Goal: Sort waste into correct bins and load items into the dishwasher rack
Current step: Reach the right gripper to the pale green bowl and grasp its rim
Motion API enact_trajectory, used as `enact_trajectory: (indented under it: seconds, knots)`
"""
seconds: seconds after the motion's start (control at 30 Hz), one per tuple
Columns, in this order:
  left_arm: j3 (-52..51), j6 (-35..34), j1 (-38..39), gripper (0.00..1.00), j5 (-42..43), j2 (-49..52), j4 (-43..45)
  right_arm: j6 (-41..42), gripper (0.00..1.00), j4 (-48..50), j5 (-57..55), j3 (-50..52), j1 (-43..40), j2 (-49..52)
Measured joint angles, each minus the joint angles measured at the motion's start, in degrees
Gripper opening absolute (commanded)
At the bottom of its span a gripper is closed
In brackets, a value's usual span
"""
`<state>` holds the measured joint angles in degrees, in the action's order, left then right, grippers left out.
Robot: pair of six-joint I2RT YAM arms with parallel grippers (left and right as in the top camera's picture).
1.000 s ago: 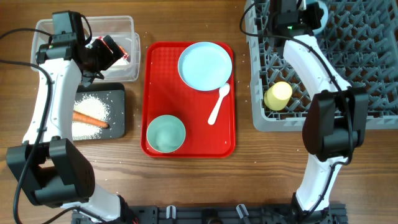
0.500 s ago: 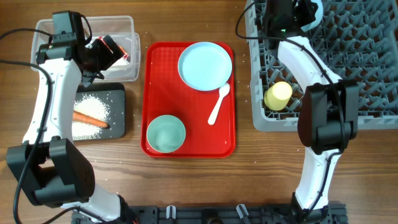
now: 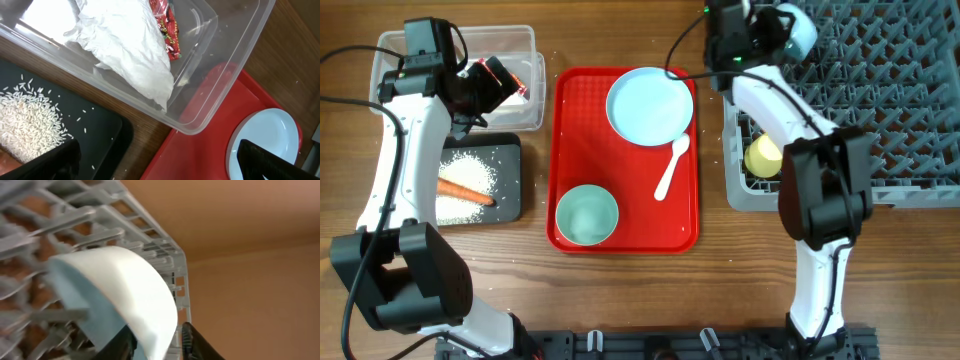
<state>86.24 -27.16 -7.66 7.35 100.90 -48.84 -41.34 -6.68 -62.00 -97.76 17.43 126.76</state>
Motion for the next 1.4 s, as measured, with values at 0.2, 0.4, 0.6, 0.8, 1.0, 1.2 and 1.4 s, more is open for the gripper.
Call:
enact_trajectory:
  seconds: [0.2,0.4,0.6,0.8,1.0,1.2,1.4]
  knots:
    - [0.0,0.0,0.0,1.00,0.0,0.0,0.0,-0.2,0.88,-1.1,0.0,0.0,2.7,0.0]
    - [0.0,0.0,0.0,1.00,0.0,0.0,0.0,-0.1,1.00,-0.9,-0.1,0.0,2.8,0.0]
    - [0.0,0.0,0.0,1.00,0.0,0.0,0.0,0.2,1.00,0.5,-0.7,0.0,3.4,0.0]
    - [0.0,0.0,0.0,1.00,0.0,0.0,0.0,8.2,1.00,-8.9,3.6,-0.2,8.5,-8.4]
    - [0.0,0.0,0.0,1.00,0.0,0.0,0.0,23.0,0.82,-36.9,37.4,-0.5,16.3,-13.0]
    - [0.0,0.0,0.0,1.00,0.0,0.0,0.0,35.0,0.73,-44.9,75.6,0.0,19.9,-12.9]
    - [0.0,0.0,0.0,1.00,0.0,0.0,0.0,45.9,0.56,-43.0,84.3,5.6,23.2,-10.7]
